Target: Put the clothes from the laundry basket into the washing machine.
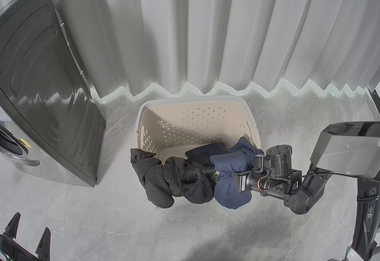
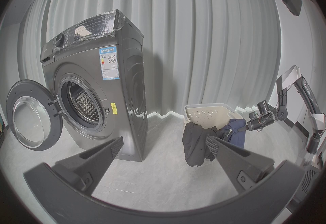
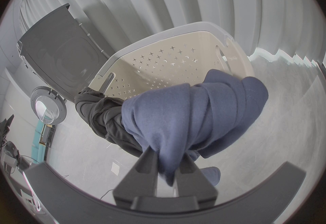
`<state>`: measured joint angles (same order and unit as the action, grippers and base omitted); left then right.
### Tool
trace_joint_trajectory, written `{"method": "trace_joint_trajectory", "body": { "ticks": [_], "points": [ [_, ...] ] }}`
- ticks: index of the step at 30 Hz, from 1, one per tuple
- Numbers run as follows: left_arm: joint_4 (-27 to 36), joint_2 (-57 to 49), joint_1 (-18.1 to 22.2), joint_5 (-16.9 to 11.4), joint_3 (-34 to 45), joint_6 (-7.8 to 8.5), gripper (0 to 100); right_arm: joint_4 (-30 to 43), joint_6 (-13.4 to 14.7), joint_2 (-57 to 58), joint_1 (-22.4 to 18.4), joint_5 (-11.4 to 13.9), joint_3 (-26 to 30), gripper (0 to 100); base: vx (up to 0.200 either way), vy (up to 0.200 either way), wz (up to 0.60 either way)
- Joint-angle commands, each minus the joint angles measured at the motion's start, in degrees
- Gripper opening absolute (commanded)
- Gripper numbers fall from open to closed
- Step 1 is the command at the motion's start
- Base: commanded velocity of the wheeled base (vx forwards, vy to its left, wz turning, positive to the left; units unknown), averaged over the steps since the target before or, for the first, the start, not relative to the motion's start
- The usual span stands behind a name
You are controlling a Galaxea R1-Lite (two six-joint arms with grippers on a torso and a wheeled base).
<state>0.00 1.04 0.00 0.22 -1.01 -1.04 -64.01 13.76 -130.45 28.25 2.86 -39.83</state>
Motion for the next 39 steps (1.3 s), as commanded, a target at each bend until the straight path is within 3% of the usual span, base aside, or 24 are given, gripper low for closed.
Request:
{"method": "trace_joint_trajectory", "body": {
  "ticks": [1, 10, 17, 19, 20, 27, 31, 39],
  "points": [
    [0.0, -0.9, 0.0, 0.0, 0.9, -0.02, 100, -0.9, -0.1, 2.9, 0.9, -0.1, 2.0, 0, 0.000, 0.000, 0.00],
    [0.0, -0.9, 0.0, 0.0, 0.9, -0.02, 100, -2.7, -0.1, 16.5, 1.9, -0.1, 10.2, 0, 0.000, 0.000, 0.00],
    [0.0, -0.9, 0.0, 0.0, 0.9, -0.02, 100, -4.5, -0.7, 26.8, 6.3, -0.8, 15.0, 0, 0.000, 0.000, 0.00],
    [0.0, -0.9, 0.0, 0.0, 0.9, -0.02, 100, -5.3, -1.0, 27.5, 7.2, -1.4, 15.3, 0, 0.000, 0.000, 0.00],
    [0.0, -0.9, 0.0, 0.0, 0.9, -0.11, 100, -7.9, -2.6, 29.2, 8.4, -3.3, 15.4, 0, 0.000, 0.000, 0.00],
    [0.0, -0.9, 0.0, 0.0, 0.9, -0.02, 100, -12.7, -6.6, 33.4, 9.0, -3.4, 14.9, 0, 0.000, 0.000, 0.00],
    [0.0, -0.9, 0.0, 0.0, 0.9, -0.02, 100, -13.7, -7.2, 35.4, 9.8, -3.5, 15.0, 0, 0.000, 0.000, 0.00],
    [0.0, -0.9, 0.0, 0.1, 0.9, -0.28, 100, -13.8, -9.1, 39.2, 10.9, -5.9, 15.0, 0, 0.000, 0.000, 0.00]
  ]
}}
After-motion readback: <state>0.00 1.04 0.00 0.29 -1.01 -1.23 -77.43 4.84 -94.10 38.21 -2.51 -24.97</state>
